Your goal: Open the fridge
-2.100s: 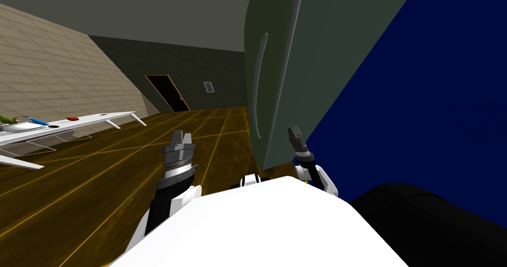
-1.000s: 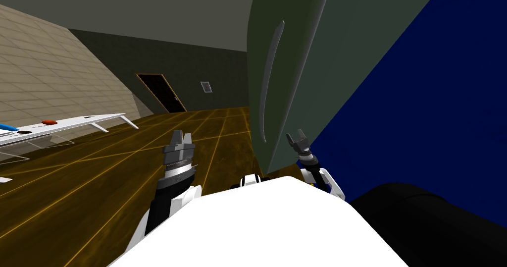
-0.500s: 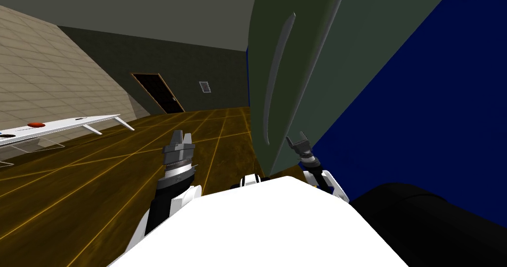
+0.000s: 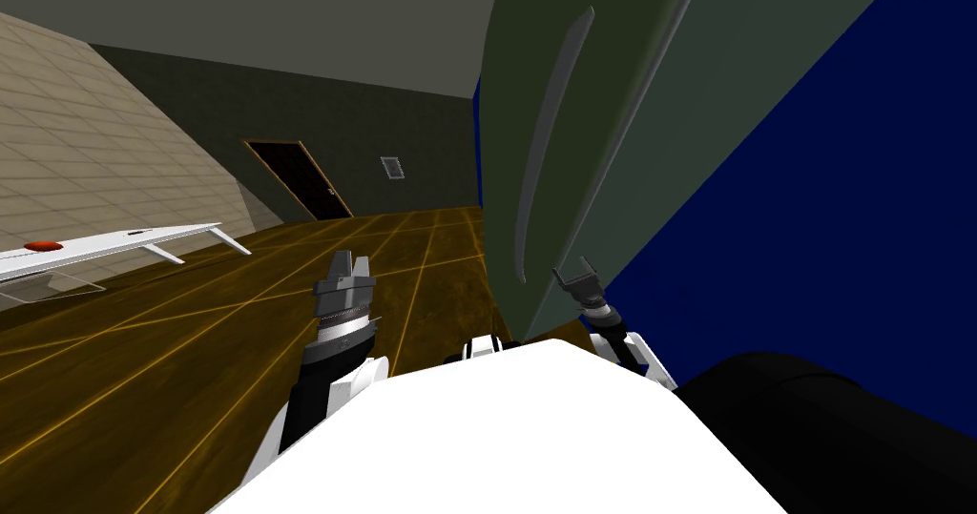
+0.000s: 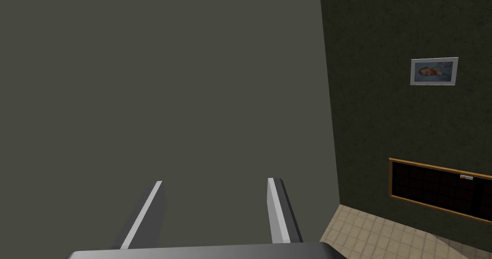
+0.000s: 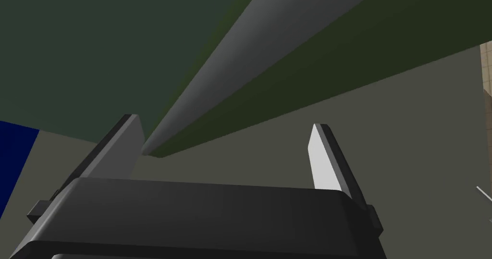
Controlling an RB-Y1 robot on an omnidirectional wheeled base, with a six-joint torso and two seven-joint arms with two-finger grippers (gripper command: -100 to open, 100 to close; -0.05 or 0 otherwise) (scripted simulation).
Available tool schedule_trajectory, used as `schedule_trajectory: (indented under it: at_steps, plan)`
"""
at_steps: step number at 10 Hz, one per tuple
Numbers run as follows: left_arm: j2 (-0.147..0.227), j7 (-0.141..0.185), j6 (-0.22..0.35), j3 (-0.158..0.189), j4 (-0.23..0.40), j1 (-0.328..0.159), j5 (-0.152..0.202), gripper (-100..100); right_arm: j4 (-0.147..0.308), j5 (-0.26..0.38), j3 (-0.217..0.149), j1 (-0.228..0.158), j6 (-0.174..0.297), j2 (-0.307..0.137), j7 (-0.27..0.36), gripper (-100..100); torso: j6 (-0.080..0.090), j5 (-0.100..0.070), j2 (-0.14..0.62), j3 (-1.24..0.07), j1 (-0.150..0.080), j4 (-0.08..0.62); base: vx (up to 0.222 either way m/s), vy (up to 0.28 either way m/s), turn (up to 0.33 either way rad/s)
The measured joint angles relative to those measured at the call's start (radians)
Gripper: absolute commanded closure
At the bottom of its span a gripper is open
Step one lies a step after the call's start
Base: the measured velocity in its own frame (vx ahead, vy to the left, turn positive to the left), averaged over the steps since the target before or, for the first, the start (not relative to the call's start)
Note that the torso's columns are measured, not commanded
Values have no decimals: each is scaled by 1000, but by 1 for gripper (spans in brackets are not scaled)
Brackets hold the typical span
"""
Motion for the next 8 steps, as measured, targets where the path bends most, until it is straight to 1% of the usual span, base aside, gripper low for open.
schedule_trajectory:
  at_steps: [6, 7, 8]
  plan:
    - [0, 0, 0, 0, 0, 0, 0, 0, 85, 62, -58, -4, -84, 5, 159, -100, -6, -6, -18, -9, -6, -9, 59, 58, -38]
    - [0, 0, 0, 0, 0, 0, 0, 0, 109, 72, -73, -12, -100, 0, 184, -100, -8, -8, -23, -12, -7, -12, 45, 57, -27]
    - [0, 0, 0, 0, 0, 0, 0, 0, 107, 80, -79, -7, -104, 3, 205, -100, -9, -9, -25, -13, -8, -13, 65, 64, -40]
